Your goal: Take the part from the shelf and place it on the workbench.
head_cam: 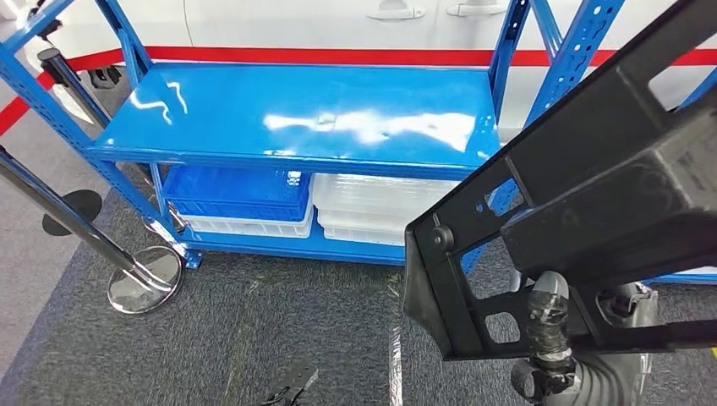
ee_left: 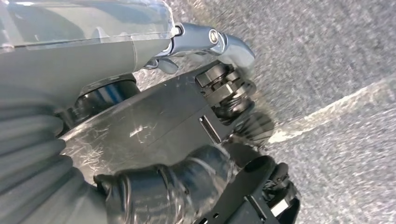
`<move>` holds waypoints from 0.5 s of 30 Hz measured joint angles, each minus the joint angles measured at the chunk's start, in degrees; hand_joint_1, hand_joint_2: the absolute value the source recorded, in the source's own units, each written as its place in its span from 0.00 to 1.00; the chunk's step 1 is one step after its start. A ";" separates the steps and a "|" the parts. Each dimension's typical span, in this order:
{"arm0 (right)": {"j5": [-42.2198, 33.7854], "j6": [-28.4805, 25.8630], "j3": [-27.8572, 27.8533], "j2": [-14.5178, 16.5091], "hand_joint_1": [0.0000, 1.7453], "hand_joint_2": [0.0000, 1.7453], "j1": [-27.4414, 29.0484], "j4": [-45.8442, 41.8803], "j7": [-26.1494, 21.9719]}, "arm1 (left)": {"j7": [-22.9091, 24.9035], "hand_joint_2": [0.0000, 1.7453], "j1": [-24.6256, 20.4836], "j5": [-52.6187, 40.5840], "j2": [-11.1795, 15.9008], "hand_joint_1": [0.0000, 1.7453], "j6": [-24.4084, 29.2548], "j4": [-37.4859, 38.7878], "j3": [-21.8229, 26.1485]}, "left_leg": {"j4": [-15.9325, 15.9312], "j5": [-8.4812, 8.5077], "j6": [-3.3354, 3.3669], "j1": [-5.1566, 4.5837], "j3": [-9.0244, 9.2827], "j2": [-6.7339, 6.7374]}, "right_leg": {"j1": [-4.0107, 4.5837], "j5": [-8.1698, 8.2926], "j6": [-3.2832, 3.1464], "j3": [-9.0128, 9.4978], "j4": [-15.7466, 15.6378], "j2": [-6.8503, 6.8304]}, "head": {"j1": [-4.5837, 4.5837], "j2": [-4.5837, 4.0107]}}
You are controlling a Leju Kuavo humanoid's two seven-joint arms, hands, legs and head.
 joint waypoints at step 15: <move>1.12 -0.19 0.00 0.98 1.00 1.00 0.98 0.99 -0.14 | 1.68 1.00 -1.09 -2.55 0.10 0.00 -1.30 0.00 -0.20 | -18.83 7.24 3.00 -0.44 12.66 -1.55 | 0.34 -5.26 2.67 -8.09 13.59 0.16 | 0.33 0.00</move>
